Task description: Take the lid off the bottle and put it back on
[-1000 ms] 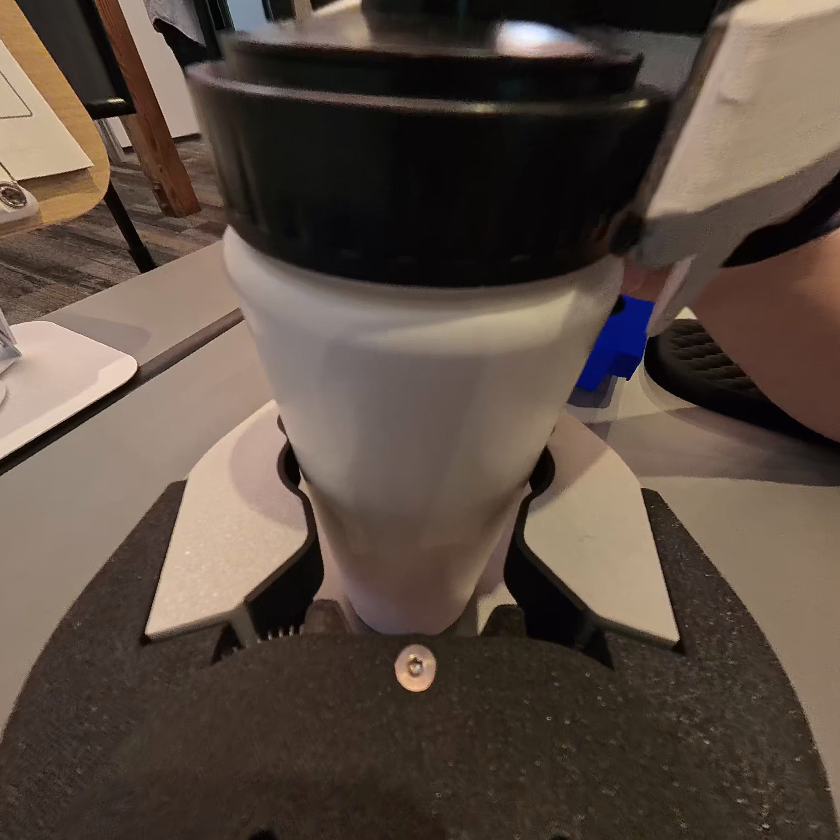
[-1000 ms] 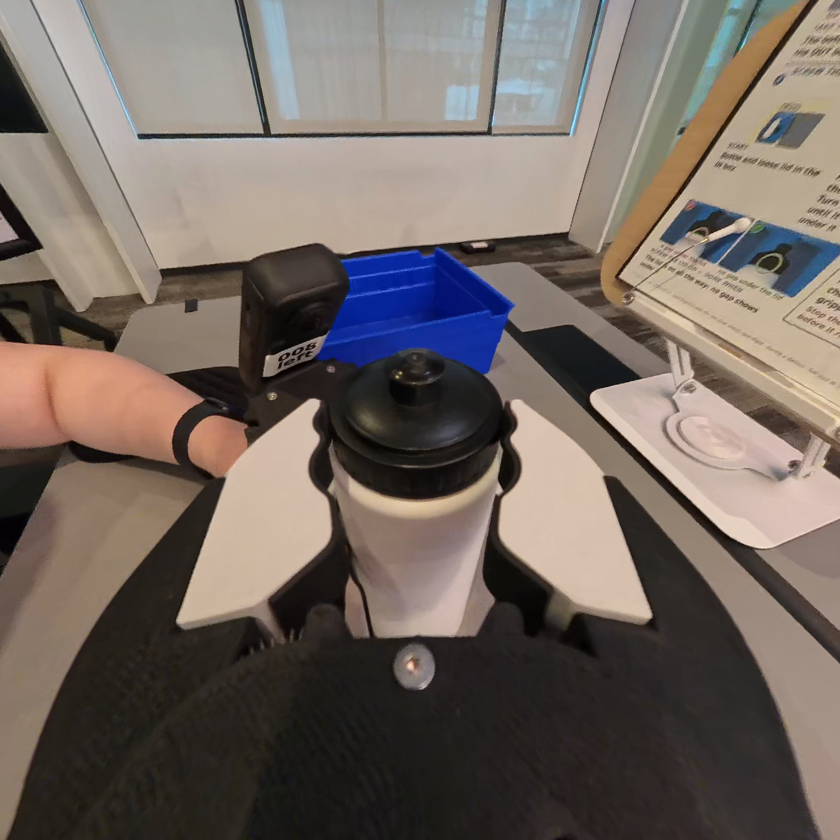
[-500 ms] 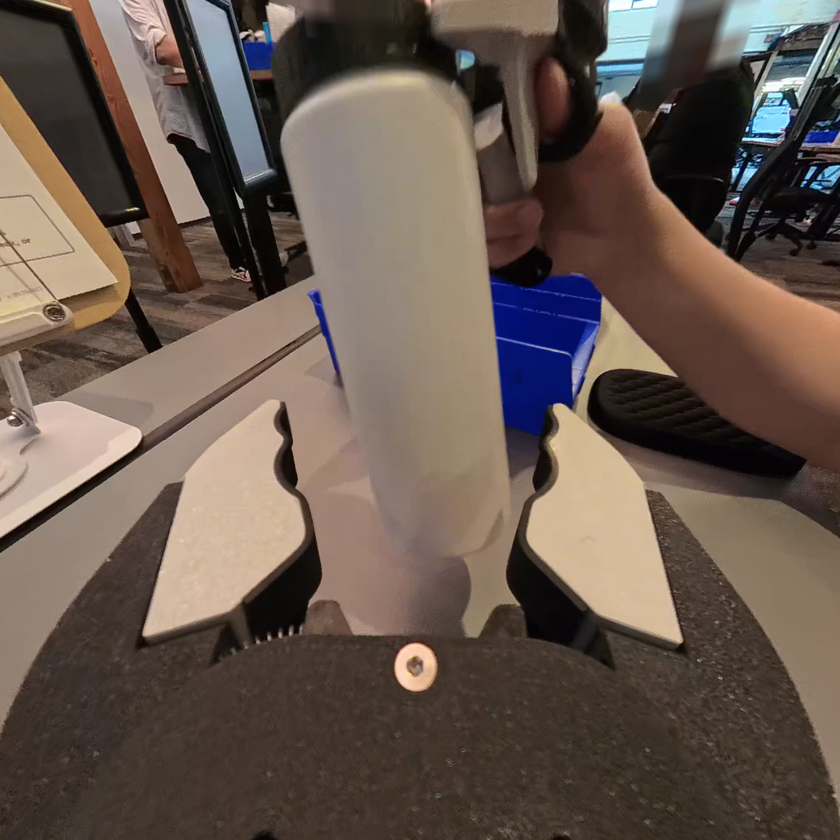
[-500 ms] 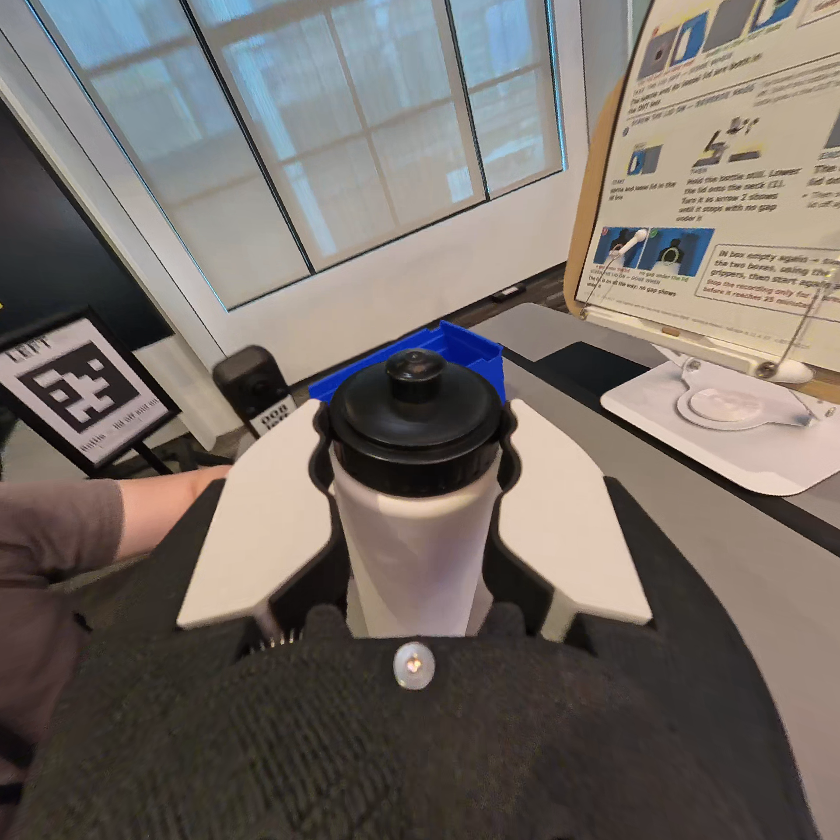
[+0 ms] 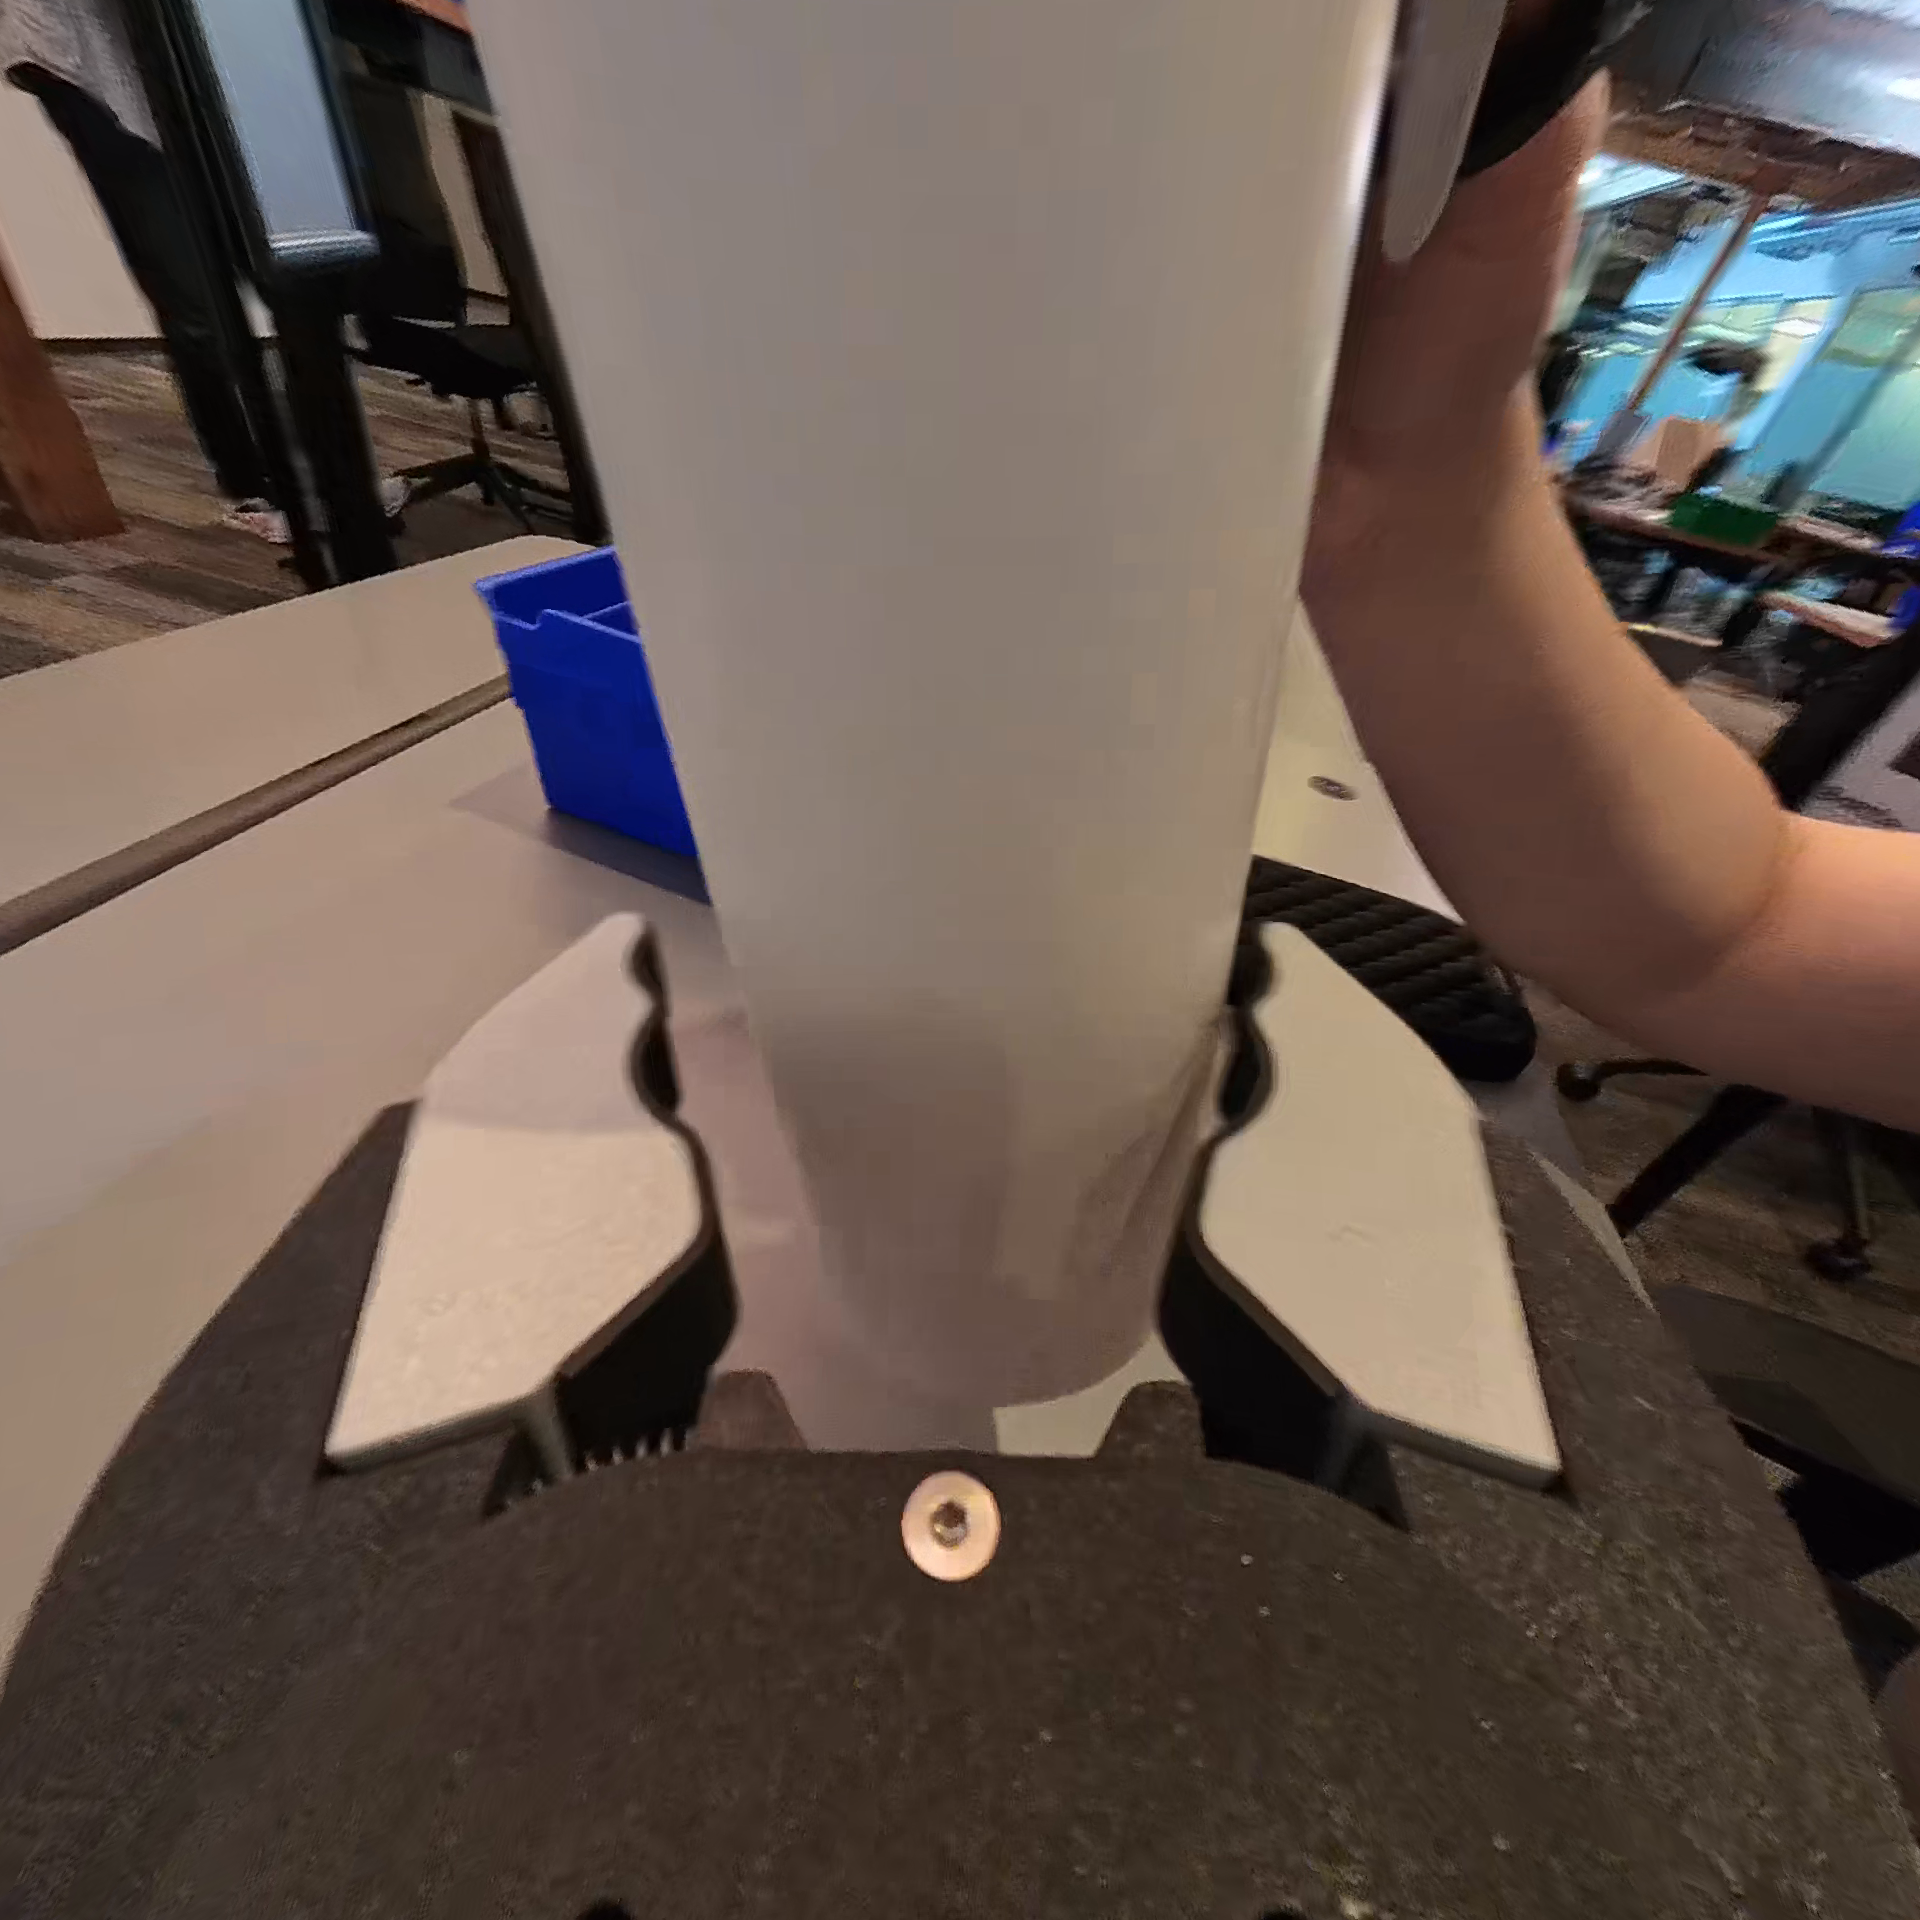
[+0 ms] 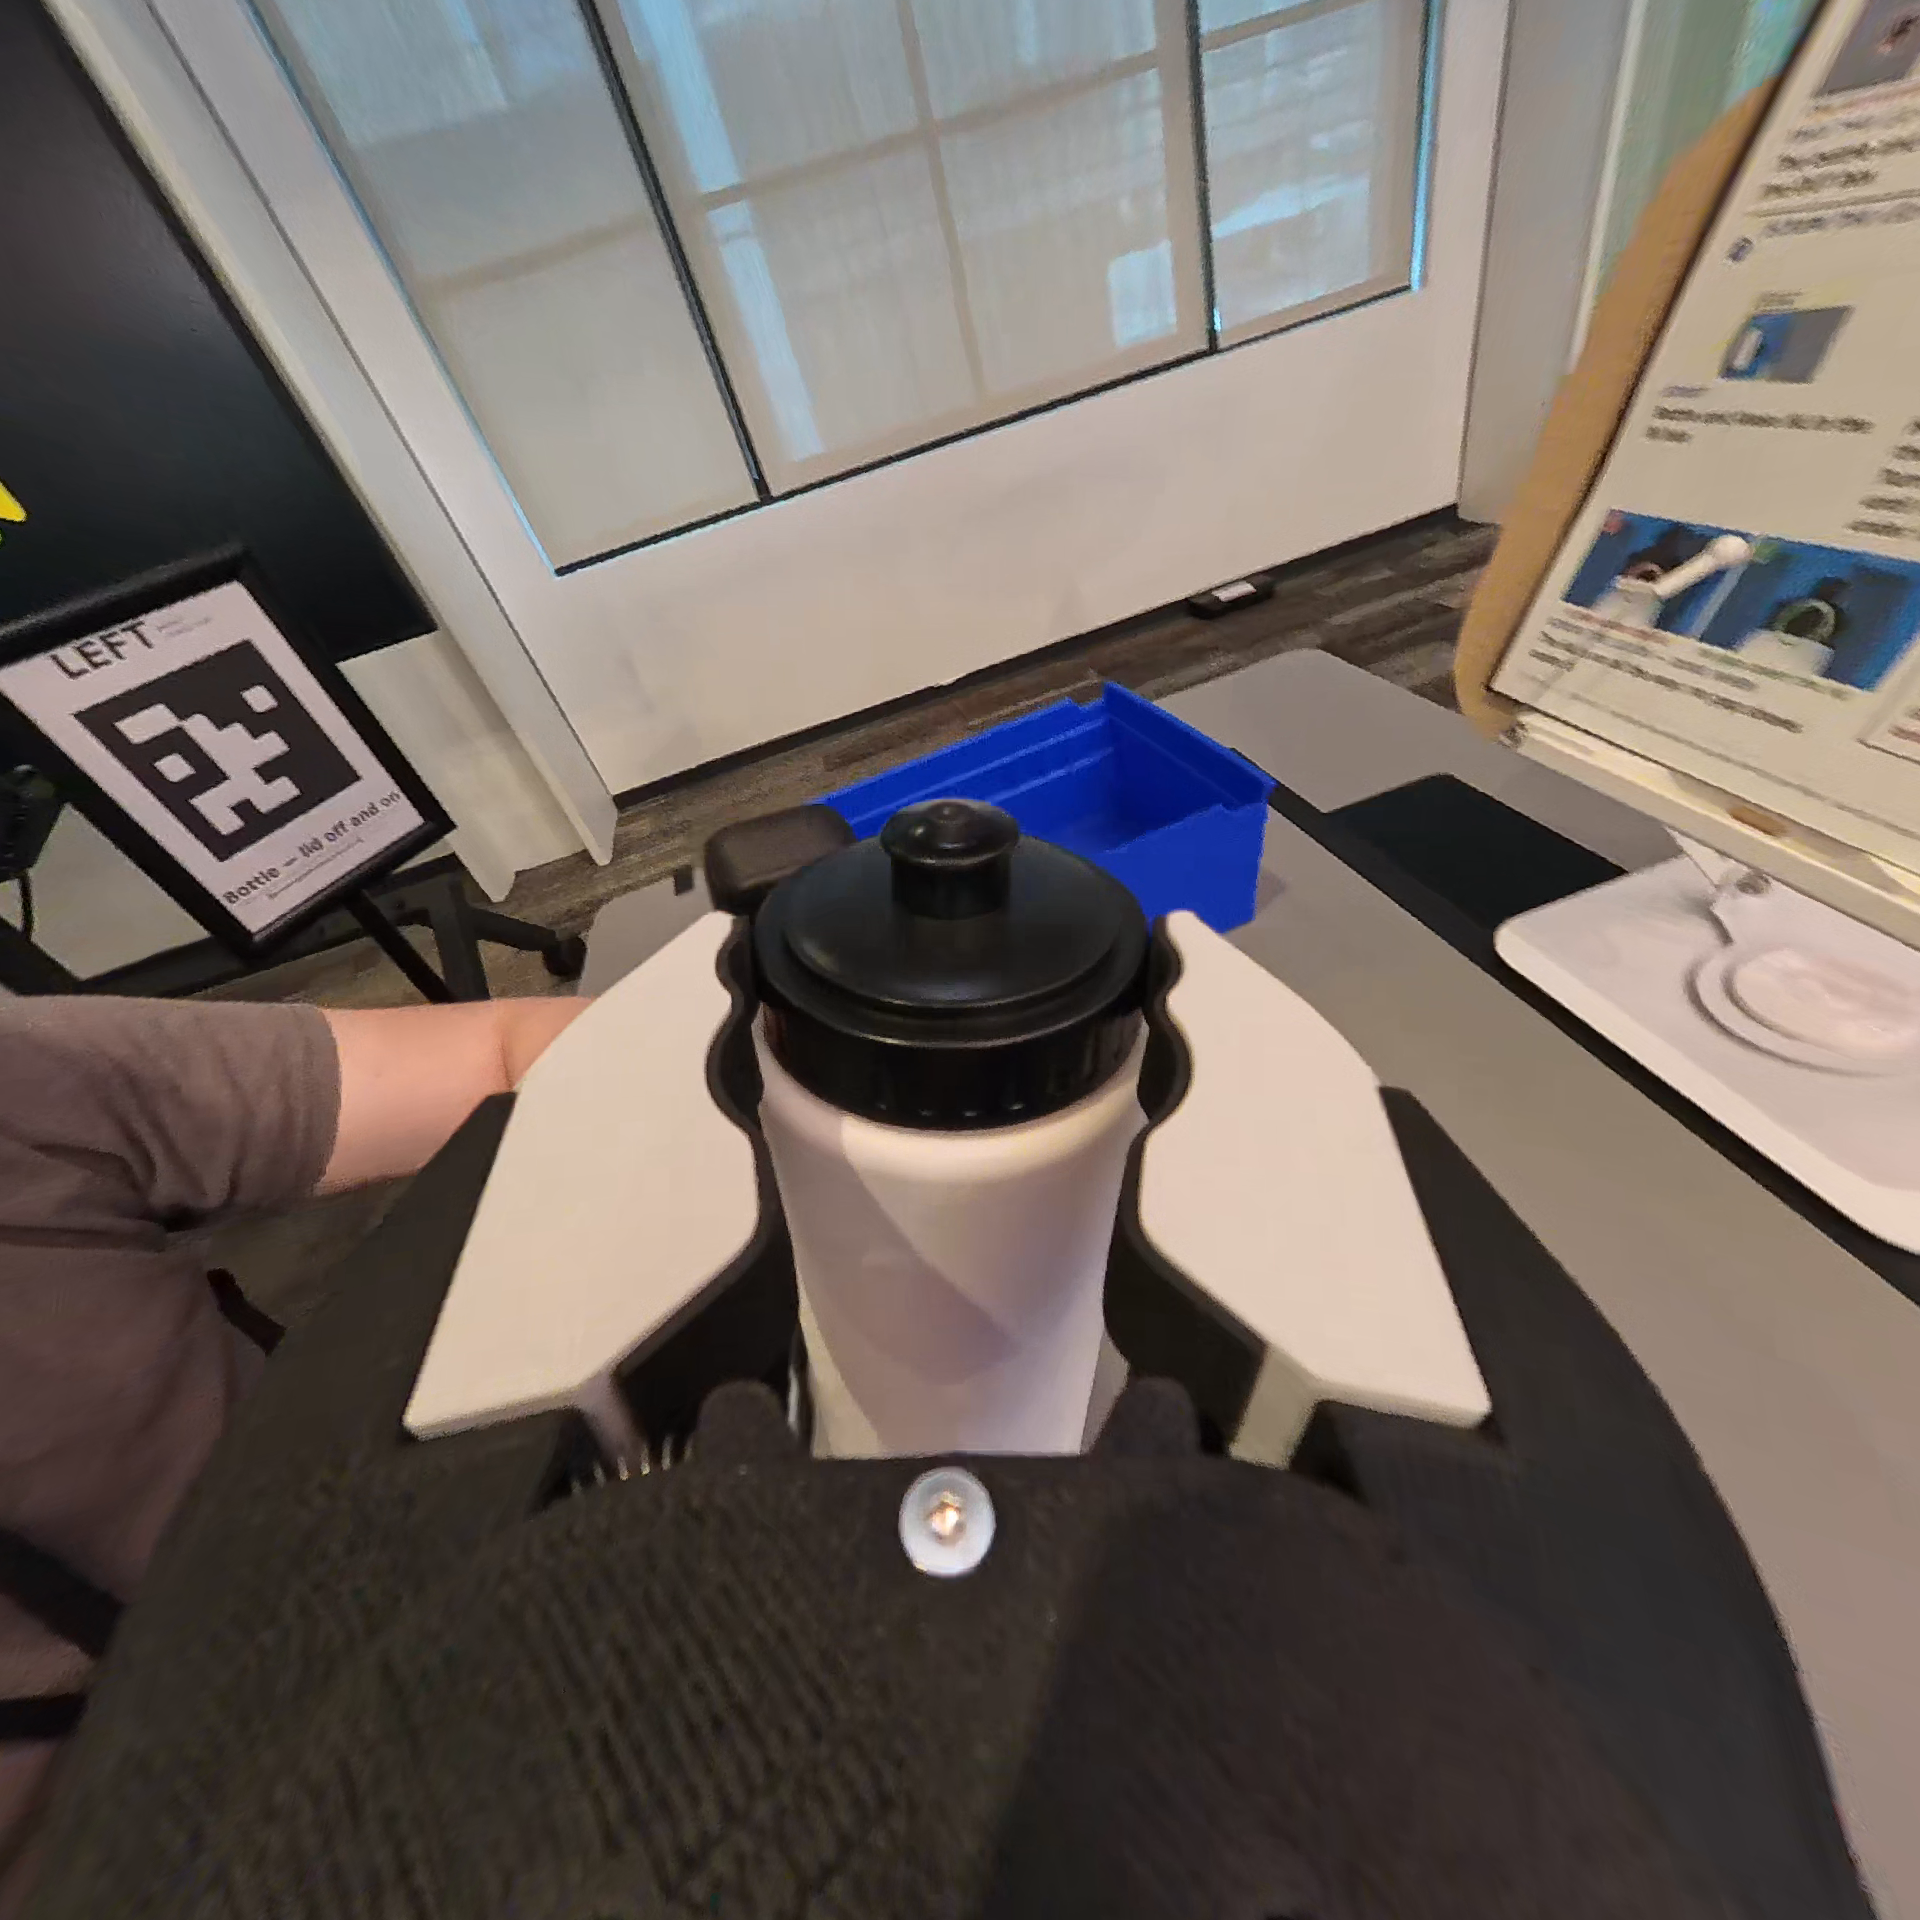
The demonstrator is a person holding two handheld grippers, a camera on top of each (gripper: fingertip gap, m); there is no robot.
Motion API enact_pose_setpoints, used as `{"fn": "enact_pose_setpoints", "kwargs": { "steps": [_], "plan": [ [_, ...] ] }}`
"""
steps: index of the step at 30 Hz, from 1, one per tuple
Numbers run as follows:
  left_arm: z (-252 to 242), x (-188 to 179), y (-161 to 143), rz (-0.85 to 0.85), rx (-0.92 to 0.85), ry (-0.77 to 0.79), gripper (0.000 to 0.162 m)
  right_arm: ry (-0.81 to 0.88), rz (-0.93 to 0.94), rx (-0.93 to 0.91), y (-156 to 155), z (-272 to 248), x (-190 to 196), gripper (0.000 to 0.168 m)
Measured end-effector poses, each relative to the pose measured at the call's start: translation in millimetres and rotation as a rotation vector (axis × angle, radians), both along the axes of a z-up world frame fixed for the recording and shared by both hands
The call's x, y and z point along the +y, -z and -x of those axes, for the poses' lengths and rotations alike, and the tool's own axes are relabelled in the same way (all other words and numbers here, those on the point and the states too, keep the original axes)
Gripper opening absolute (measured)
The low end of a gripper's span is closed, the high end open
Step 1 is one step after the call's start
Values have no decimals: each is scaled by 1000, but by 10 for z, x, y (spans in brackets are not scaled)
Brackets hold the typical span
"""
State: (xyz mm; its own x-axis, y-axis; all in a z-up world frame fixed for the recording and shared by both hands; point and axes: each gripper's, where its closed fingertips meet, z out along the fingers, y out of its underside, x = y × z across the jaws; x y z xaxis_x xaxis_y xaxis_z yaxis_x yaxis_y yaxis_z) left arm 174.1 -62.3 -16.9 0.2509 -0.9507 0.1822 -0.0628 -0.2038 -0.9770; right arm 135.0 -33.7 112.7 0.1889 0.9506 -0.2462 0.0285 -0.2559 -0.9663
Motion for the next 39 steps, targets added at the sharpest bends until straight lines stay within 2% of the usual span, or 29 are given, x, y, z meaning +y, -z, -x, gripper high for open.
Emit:
{"fn": "enact_pose_setpoints", "kwargs": {
  "steps": [1,2,6,8,13,18,27,32,36,39],
  "plan": [
    [8,-48,-42,-1,-24,42,89,-11,-11,18,-34,38,-19,73],
    [20,-60,-65,1,-31,56,88,-22,-25,40,-63,63,-42,73],
    [99,-17,-194,-29,-74,24,88,27,-78,86,13,12,-40,88],
    [126,-6,-248,-13,-82,28,88,52,-82,86,175,-8,-27,89],
    [129,-40,-321,-1,-109,47,88,-69,53,78,537,202,-198,85],
    [116,-73,-286,61,-122,89,92,-26,103,36,588,197,-159,84],
    [120,-121,-383,-19,-136,67,99,86,148,-20,557,-84,-75,83],
    [114,-96,-308,11,-124,64,98,221,221,-125,524,-569,125,83],
    [104,-82,-271,37,-118,71,97,423,313,-290,498,-1416,437,84],
    [76,-96,-270,37,-114,81,96,591,437,-465,698,-2125,631,83]
  ]
}}
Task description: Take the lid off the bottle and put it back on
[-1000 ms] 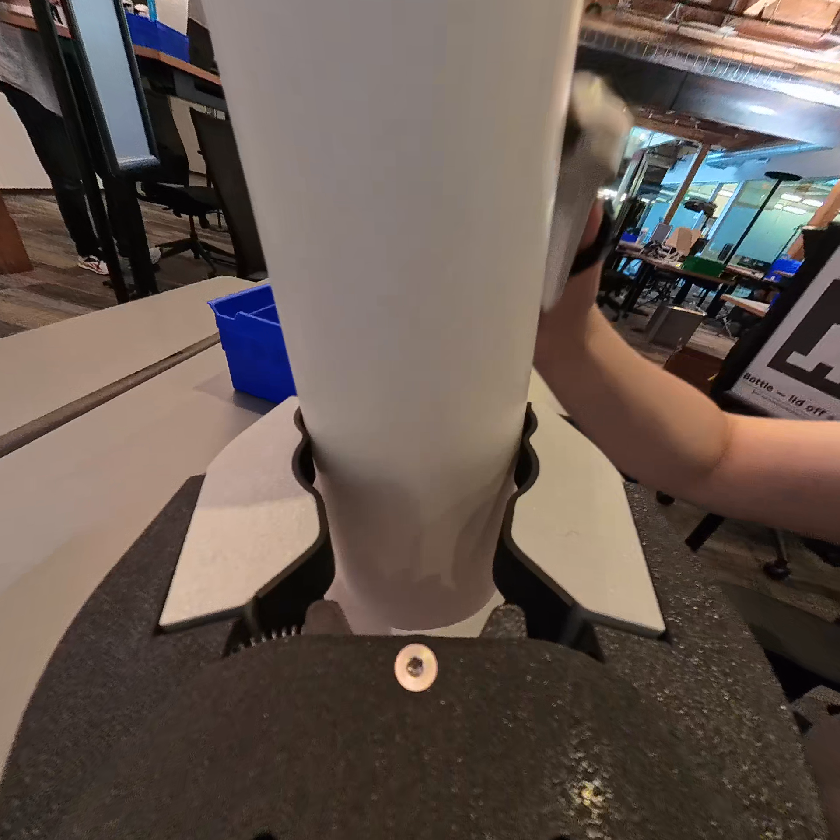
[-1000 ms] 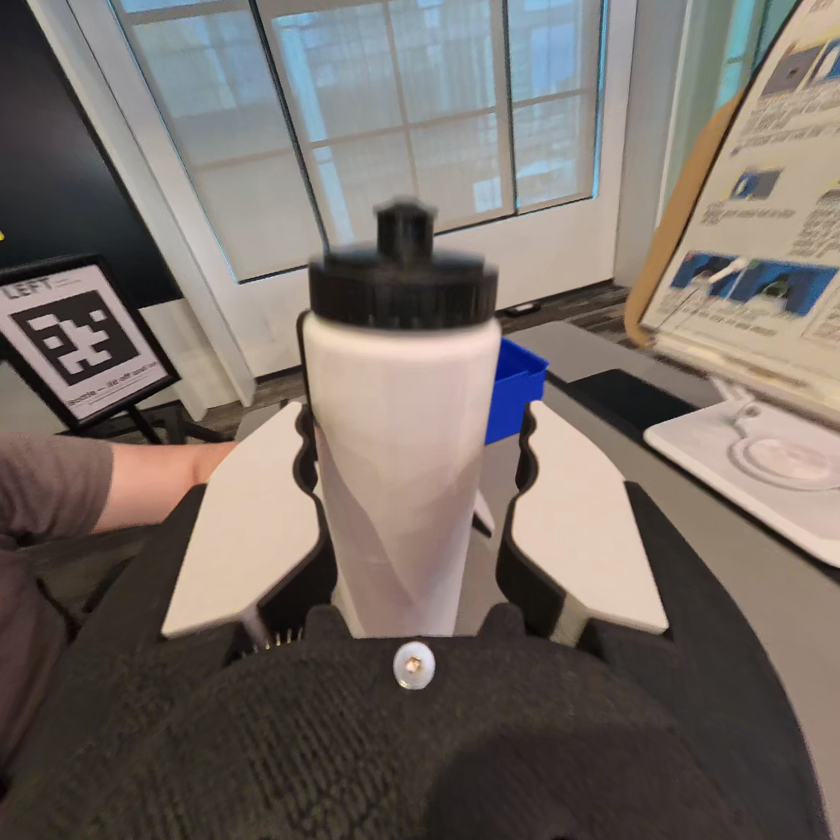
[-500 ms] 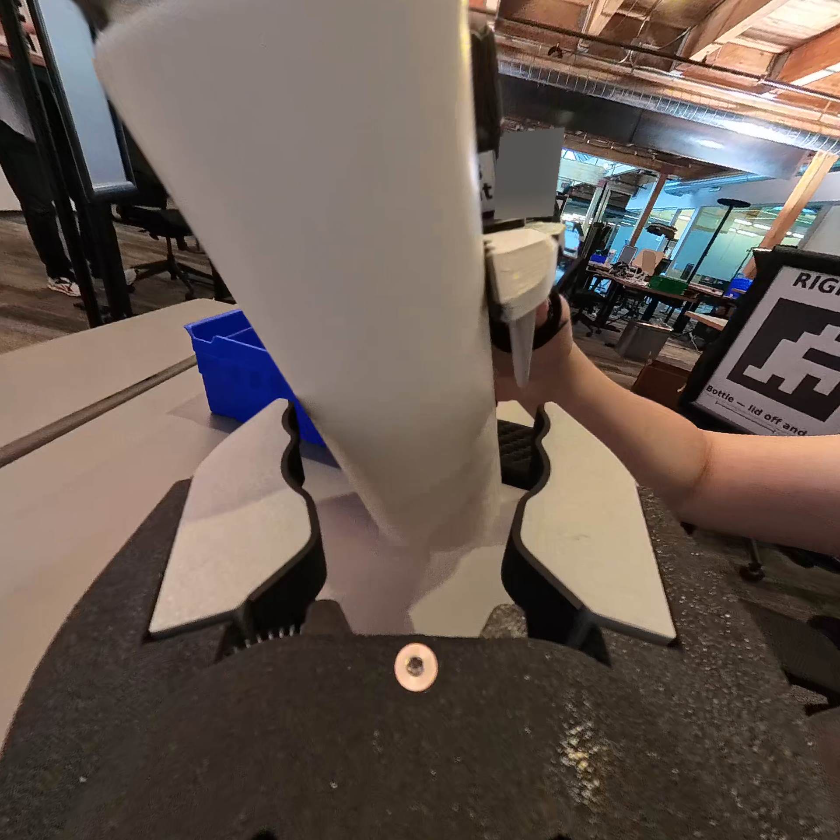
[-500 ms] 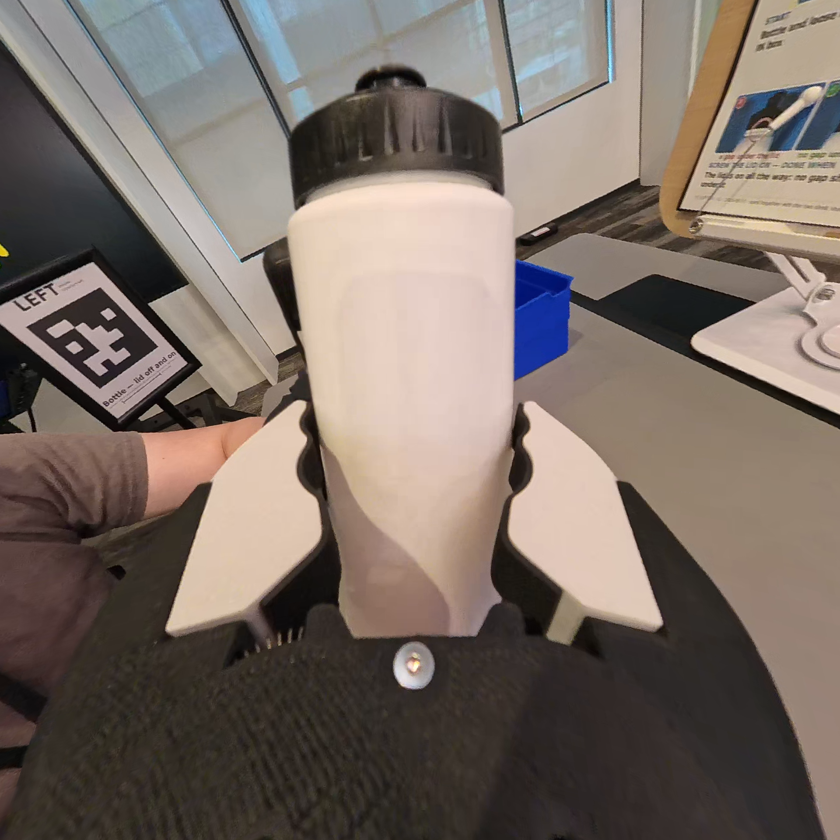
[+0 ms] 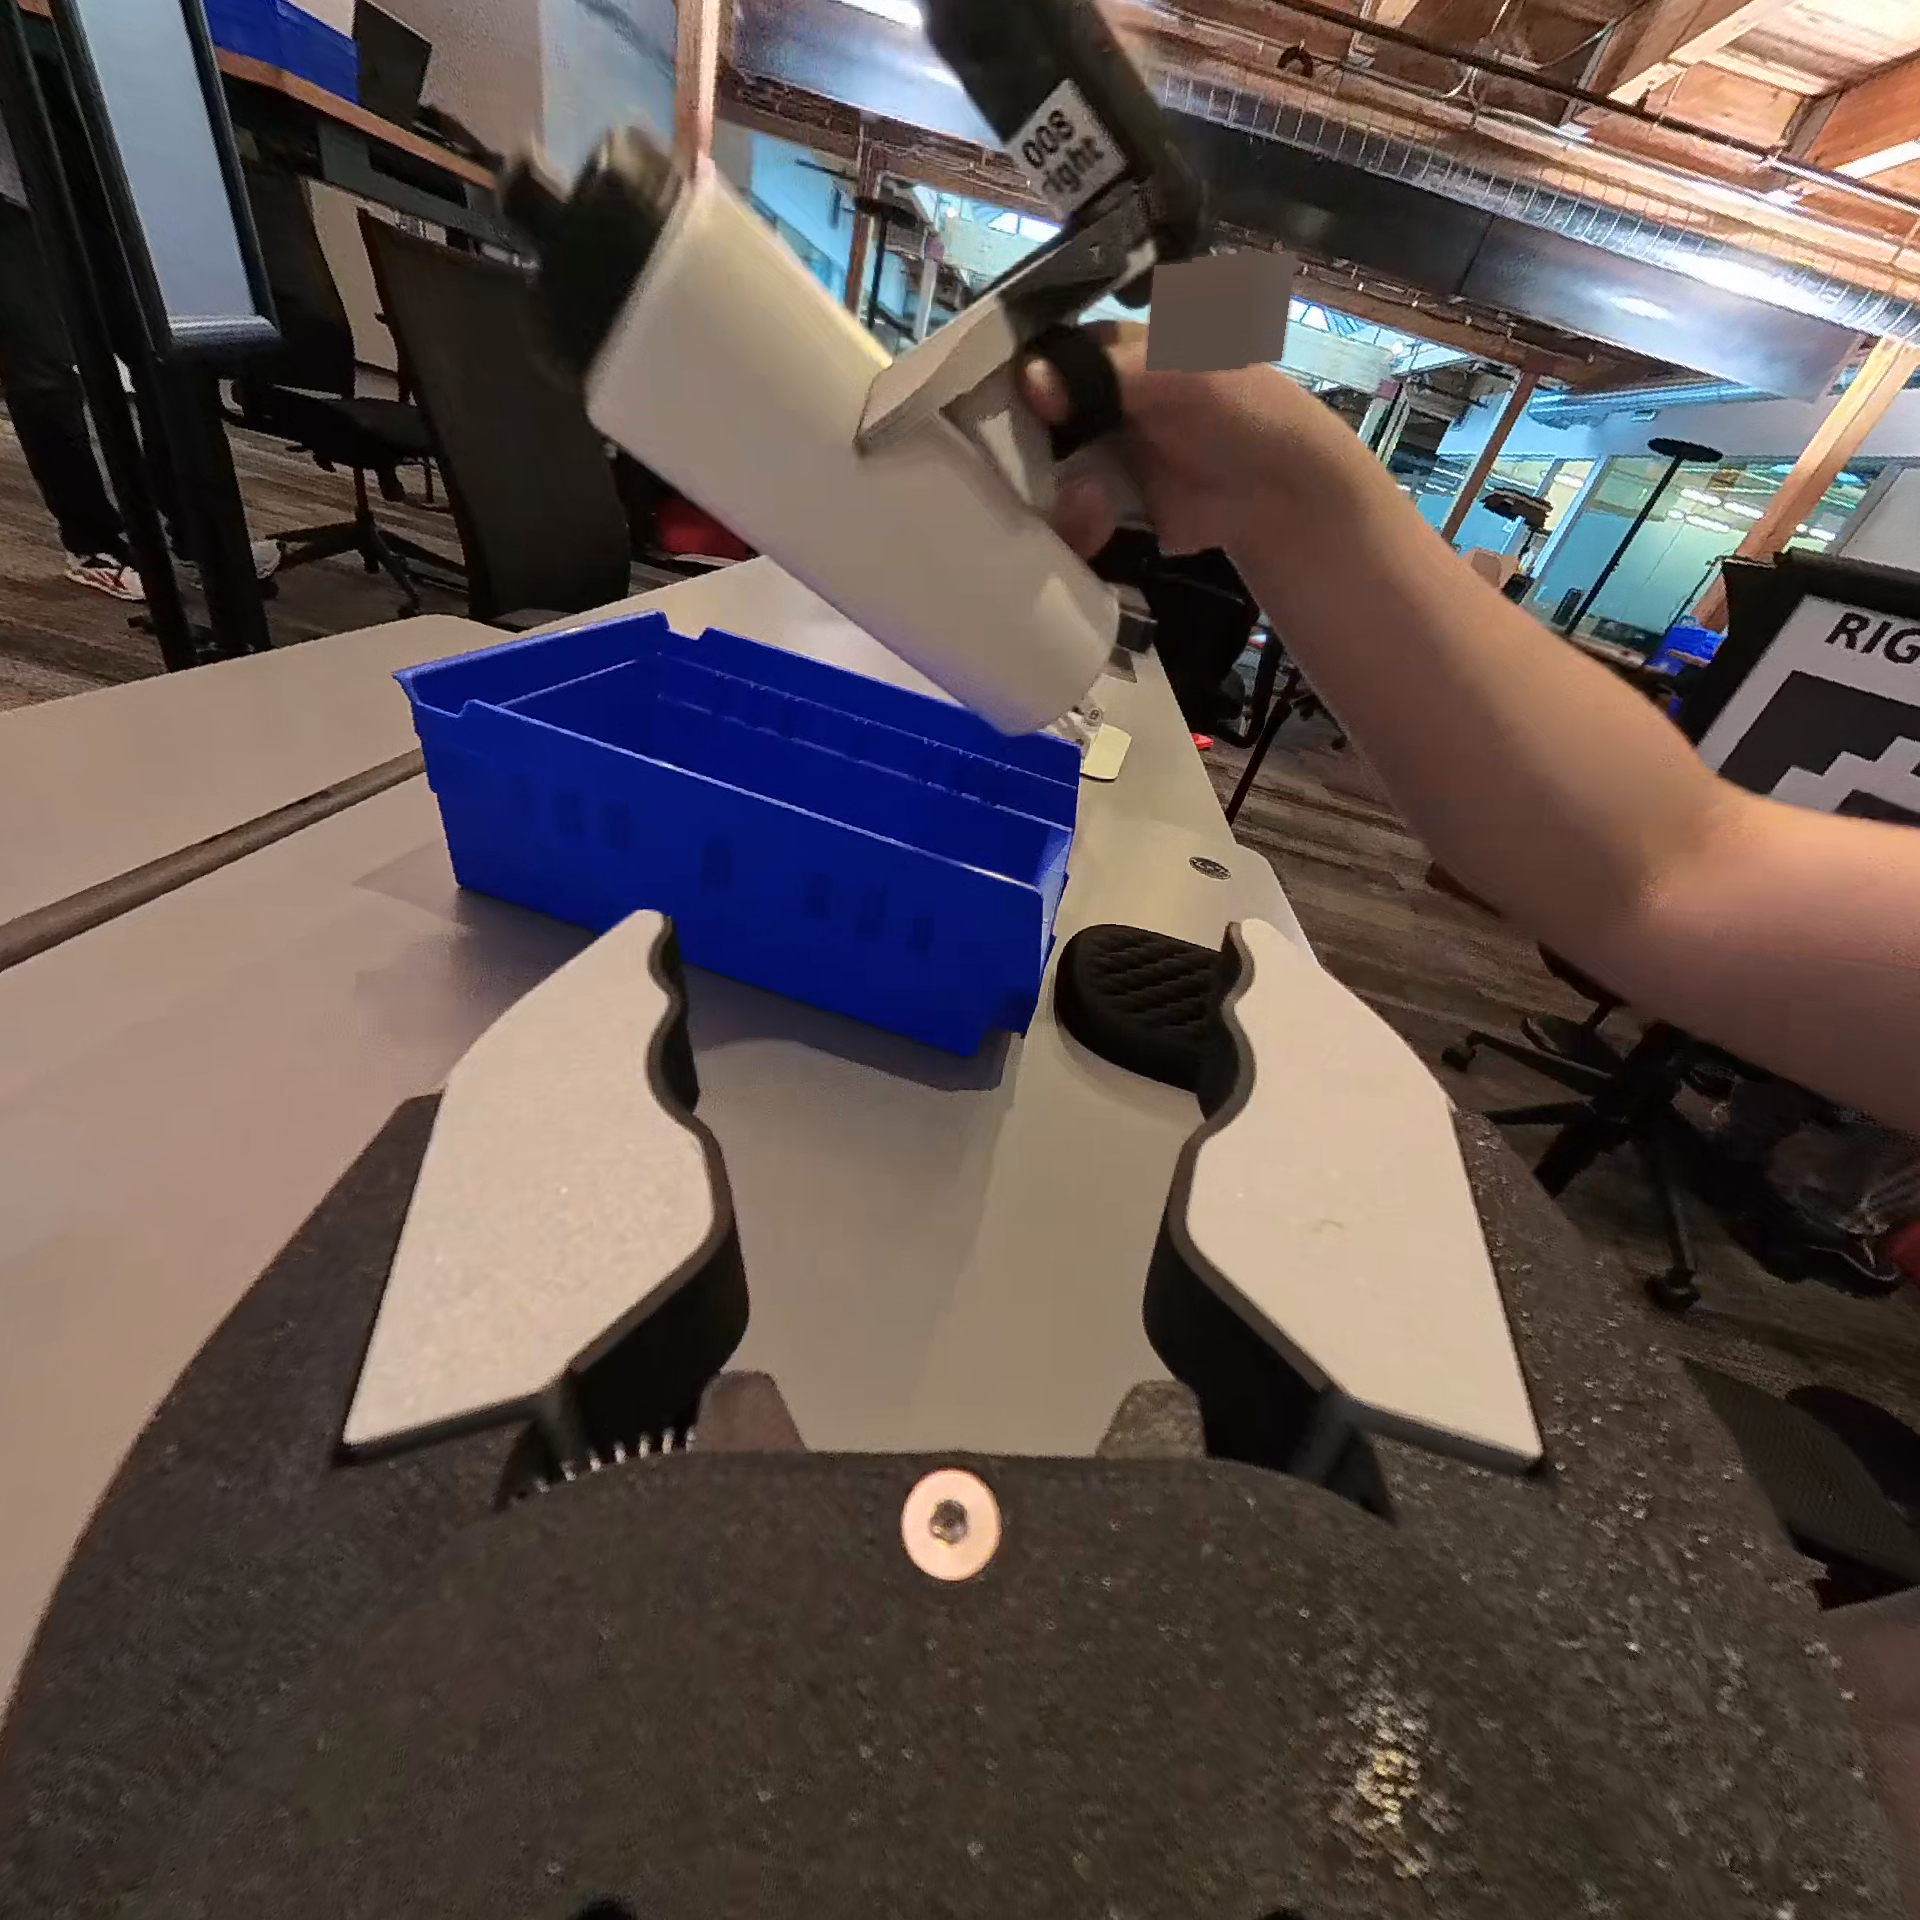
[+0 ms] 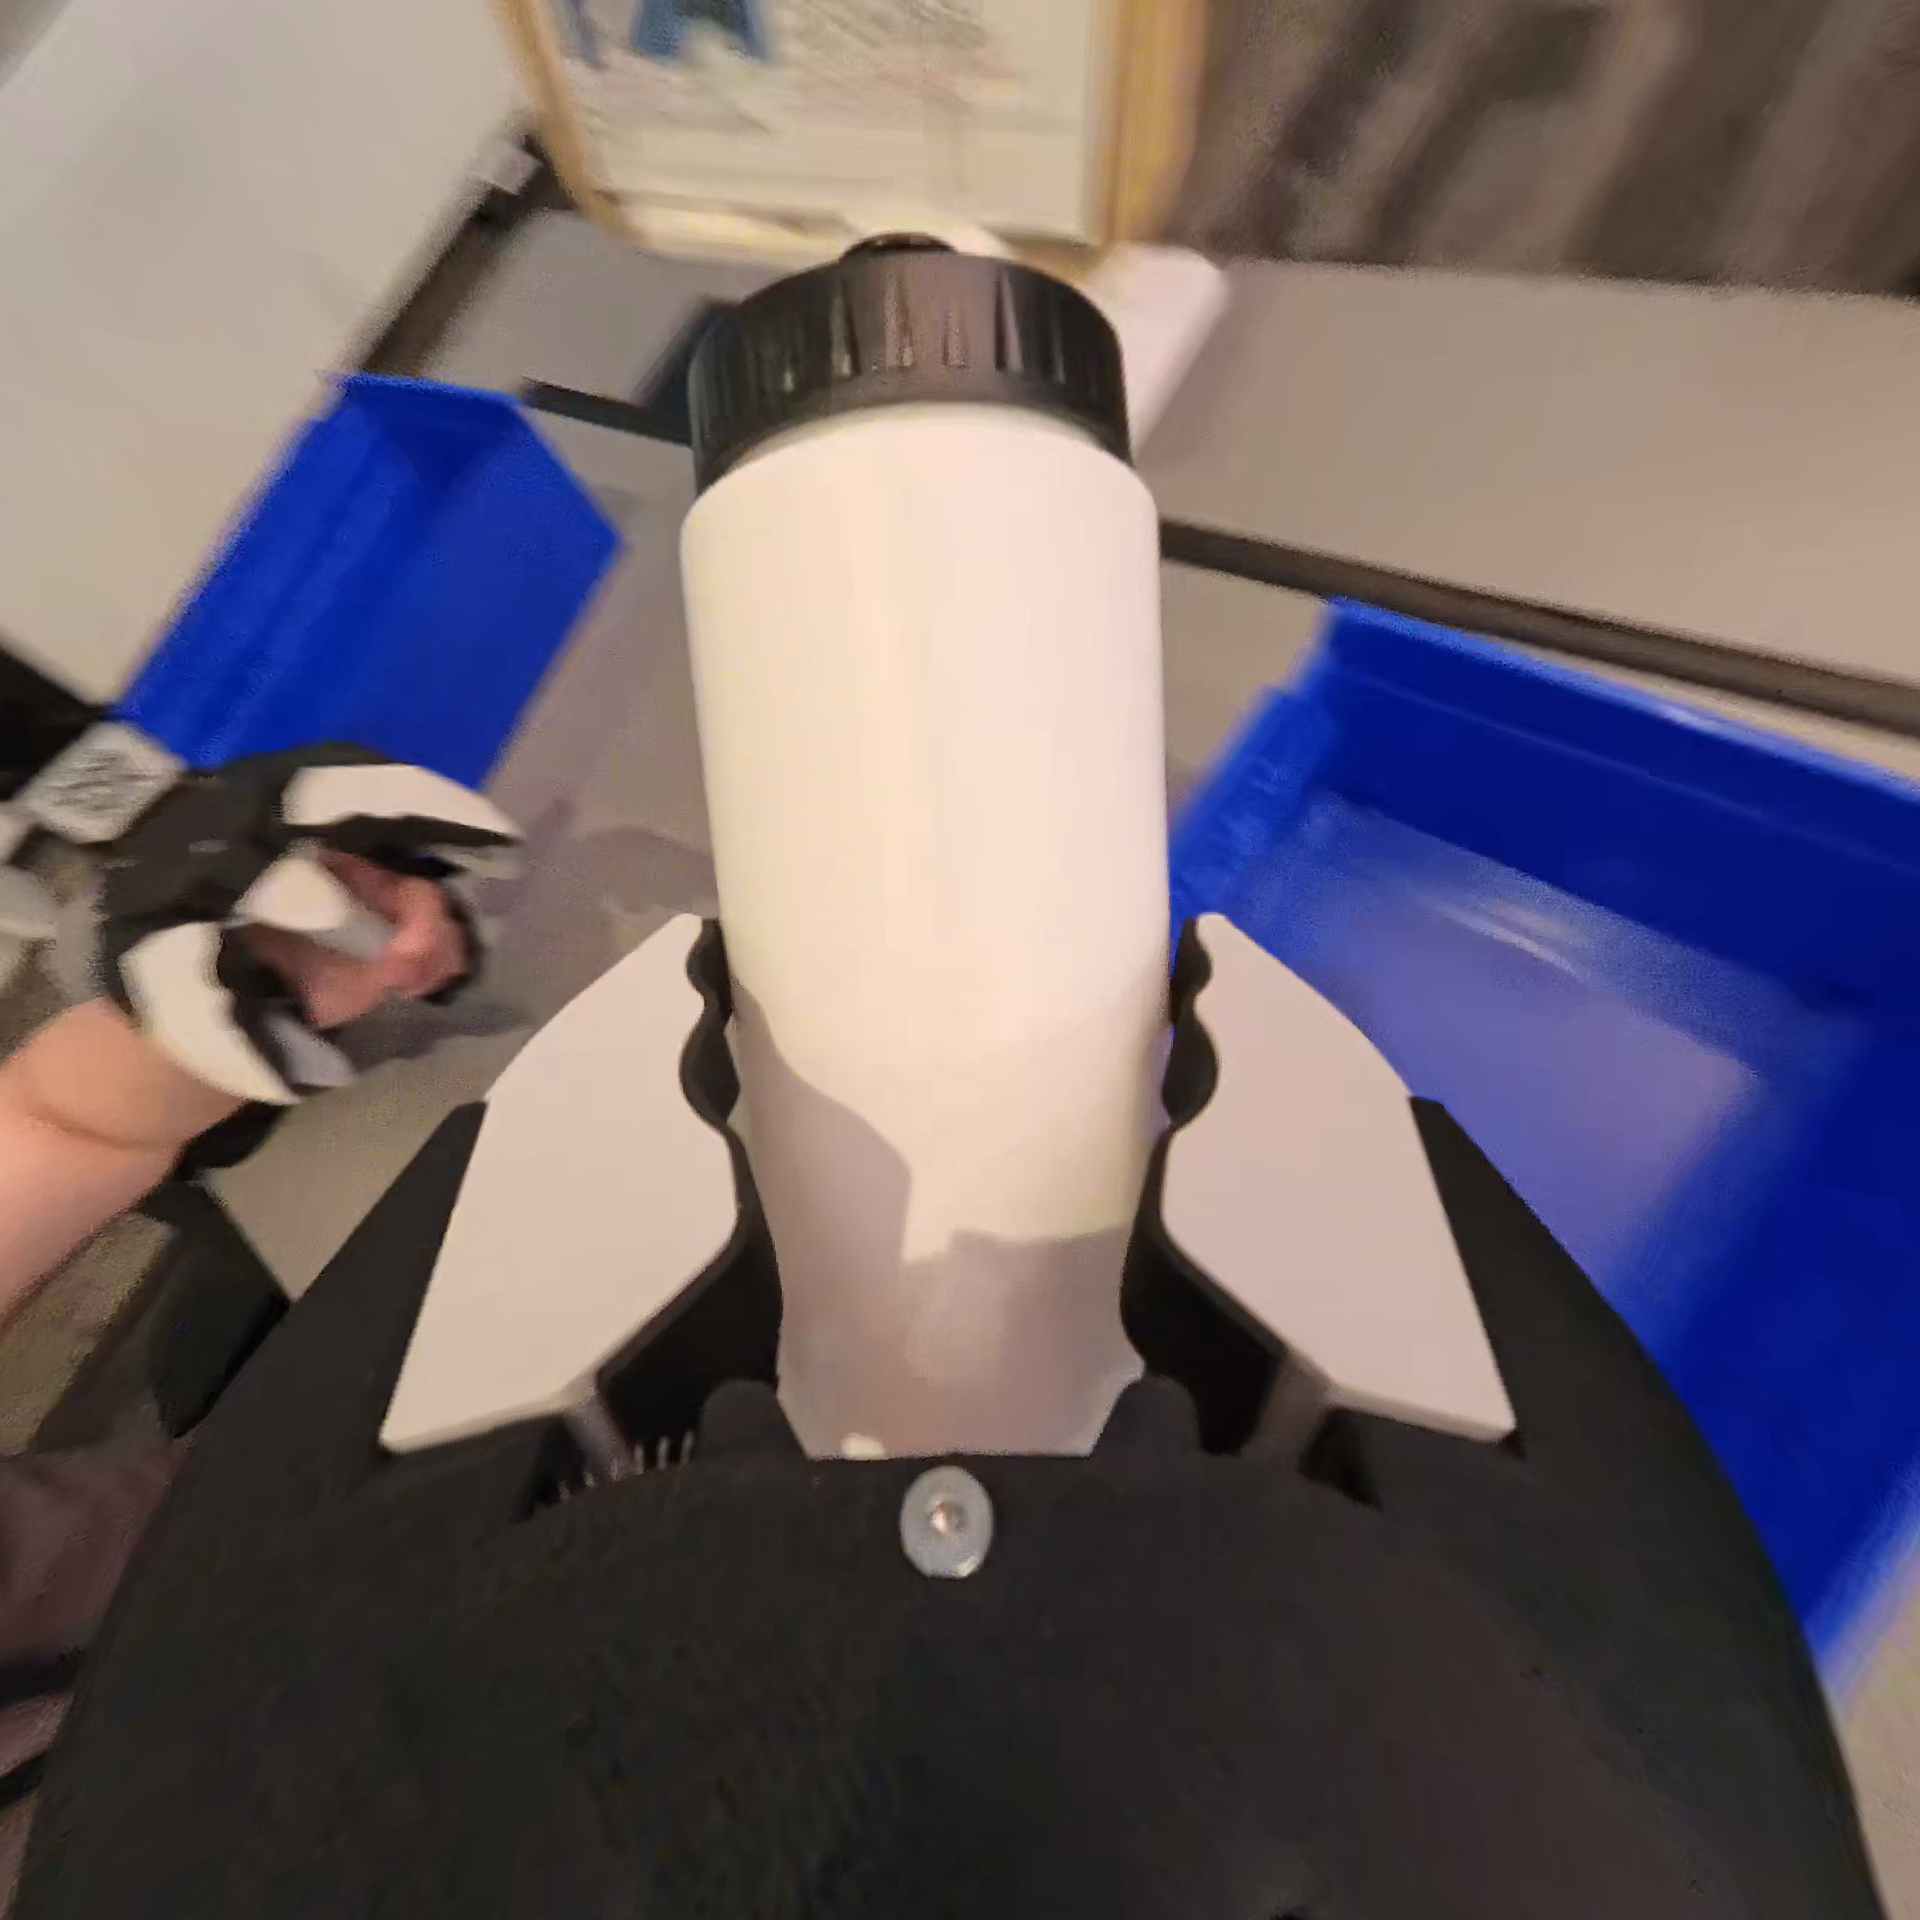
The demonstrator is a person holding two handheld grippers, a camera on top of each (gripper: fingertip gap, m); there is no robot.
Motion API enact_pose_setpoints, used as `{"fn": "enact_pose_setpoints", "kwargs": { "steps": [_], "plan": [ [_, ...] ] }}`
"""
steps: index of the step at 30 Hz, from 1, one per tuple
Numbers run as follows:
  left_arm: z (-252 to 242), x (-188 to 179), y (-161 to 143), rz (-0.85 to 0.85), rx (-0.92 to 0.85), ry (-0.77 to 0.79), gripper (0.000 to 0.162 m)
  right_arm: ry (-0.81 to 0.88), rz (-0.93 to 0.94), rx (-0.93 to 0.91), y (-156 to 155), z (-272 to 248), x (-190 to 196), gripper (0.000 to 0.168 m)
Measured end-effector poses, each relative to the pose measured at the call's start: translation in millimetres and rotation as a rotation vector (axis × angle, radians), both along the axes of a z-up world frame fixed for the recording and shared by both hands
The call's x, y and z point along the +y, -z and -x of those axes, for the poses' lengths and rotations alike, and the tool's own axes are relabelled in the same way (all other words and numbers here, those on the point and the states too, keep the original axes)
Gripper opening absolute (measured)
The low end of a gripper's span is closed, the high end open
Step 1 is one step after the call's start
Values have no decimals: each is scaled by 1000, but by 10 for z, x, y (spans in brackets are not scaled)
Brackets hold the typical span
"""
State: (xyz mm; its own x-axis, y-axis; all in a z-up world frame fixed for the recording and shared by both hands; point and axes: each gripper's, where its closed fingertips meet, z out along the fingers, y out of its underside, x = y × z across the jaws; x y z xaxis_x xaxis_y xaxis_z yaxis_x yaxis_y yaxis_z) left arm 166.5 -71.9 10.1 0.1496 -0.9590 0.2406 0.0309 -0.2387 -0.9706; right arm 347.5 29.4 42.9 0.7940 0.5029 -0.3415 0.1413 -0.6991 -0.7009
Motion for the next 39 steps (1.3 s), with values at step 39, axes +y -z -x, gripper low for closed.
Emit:
{"fn": "enact_pose_setpoints", "kwargs": {
  "steps": [39],
  "plan": [
    [-50,-46,82,-21,44,22,94,187,764,-547,1397,-1031,-80,84]
  ]
}}
